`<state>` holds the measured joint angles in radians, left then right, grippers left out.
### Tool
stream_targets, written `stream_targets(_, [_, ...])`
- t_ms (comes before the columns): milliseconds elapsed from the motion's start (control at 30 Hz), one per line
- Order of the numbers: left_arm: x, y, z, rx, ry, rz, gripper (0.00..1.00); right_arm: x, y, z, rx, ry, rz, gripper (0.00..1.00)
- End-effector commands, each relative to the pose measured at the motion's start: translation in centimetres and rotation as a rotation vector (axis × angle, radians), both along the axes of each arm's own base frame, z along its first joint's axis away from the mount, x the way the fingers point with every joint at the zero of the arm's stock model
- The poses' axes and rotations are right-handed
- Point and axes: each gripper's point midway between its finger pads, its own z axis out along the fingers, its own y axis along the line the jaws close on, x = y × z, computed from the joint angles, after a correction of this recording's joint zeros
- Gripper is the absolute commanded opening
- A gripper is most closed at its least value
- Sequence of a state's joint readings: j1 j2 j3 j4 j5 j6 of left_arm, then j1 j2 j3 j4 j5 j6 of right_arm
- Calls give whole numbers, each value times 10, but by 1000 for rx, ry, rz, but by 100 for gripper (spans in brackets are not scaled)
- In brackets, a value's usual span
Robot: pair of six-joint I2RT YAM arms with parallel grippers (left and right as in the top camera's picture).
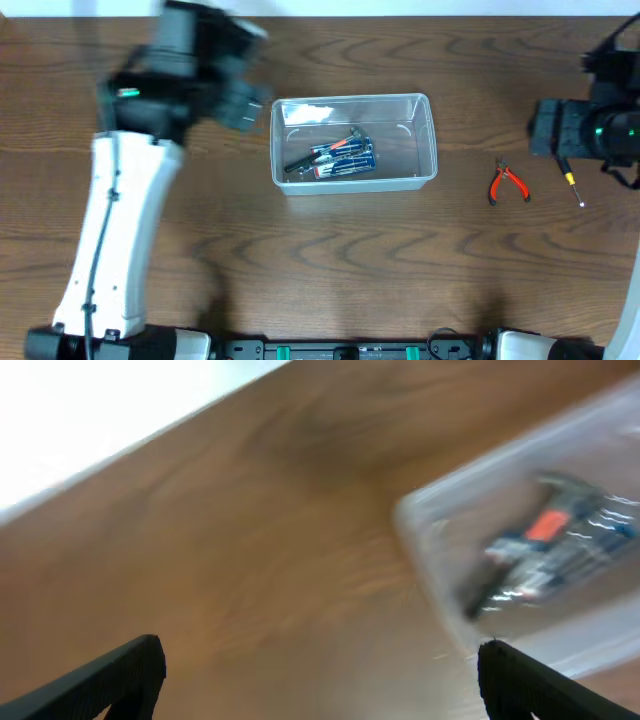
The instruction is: Pack container
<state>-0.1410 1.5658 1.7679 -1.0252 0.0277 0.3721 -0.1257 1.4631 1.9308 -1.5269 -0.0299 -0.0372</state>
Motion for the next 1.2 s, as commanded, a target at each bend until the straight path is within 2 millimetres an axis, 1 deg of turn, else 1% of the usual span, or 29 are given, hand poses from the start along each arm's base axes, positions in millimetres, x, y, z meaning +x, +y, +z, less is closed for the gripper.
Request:
stream_targets(0, [-3,63,-9,-86,45,293,98,5,3,-26,9,72,18,99])
stream_targets(67, [-8,95,-10,-92,53,380,98,10,1,-51,18,123,10,99])
stream_targets(100, [-11,109,-11,-94,57,415,98,14,1,-62,20,139,9,99])
stream_targets(167, [-16,127,-13,-124,67,458,98,21,0,-88,24,172,8,99])
stream_targets(233, [-21,137,-14,-168,79,469,98,26,-3,-115,24,202,-9,99])
stream_targets(333, [-28,147,-18,-206,100,478,98,29,-6,-156,17,251,-17,99])
stream_targets(433, [-29,147,-19,-231,104,477,98,31,-6,-192,19,289,-18,99])
stream_targets(567, [-28,143,-20,-222,106,452,98,36,-9,-227,24,319,-43,99])
stream_targets(700, [-27,138,-20,-215,108,430,98,45,-10,-250,26,324,-47,99])
stream_targets(833, [-27,138,-20,-212,108,425,98,52,-11,-269,32,343,-58,99])
stream_targets(1000, [-27,138,-20,-210,108,423,98,52,-11,-293,42,393,-75,99])
stream_targets(1167, [-26,138,-20,-210,107,423,98,50,-11,-304,47,425,-82,99])
